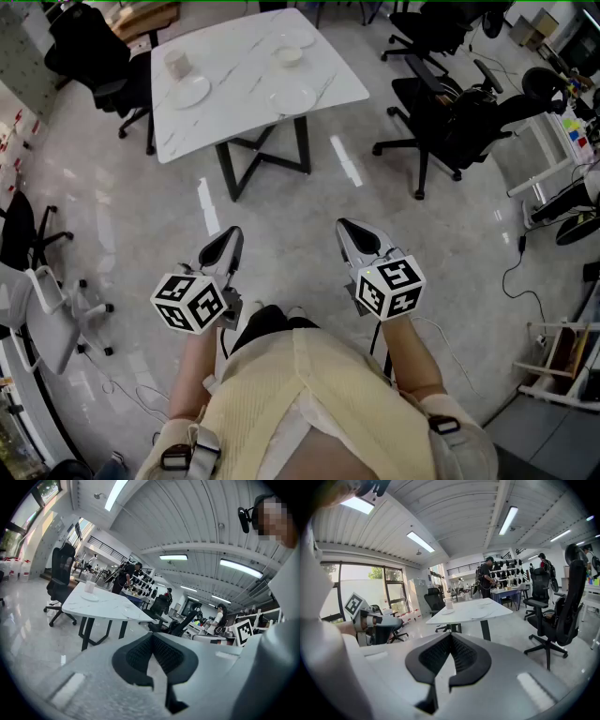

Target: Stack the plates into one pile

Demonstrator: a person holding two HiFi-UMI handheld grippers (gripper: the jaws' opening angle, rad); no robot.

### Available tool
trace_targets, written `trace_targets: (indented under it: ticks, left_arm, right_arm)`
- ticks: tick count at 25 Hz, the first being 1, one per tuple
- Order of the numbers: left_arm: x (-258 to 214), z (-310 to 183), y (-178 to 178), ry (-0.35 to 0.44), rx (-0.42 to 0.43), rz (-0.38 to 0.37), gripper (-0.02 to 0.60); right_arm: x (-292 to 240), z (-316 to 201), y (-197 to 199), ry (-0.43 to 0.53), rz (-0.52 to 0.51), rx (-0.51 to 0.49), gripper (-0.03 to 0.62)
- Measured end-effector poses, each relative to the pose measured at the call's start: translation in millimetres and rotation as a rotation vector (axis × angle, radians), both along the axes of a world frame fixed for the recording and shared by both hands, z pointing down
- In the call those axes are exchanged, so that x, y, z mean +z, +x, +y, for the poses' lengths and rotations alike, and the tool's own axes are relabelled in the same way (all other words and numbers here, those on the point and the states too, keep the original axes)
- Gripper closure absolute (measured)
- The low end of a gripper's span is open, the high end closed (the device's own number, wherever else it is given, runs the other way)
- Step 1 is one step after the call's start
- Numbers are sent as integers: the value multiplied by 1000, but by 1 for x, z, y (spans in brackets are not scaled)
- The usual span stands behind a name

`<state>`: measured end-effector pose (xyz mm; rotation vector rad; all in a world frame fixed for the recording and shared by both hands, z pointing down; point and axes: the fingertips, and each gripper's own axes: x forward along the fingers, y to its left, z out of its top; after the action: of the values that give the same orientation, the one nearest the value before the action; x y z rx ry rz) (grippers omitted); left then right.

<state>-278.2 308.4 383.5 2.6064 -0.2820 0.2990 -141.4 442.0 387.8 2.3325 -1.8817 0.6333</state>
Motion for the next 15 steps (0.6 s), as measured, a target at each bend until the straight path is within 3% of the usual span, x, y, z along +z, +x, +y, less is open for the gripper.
trace_targets:
  ticks: [9, 15]
  left_arm:
    - [6, -2, 7, 0, 14, 36, 580]
    - [9, -17, 16, 66, -5, -16, 578]
  right_arm:
    - [2, 2, 8, 7, -4, 30, 592]
    - [8, -6, 18, 28, -76, 59, 592]
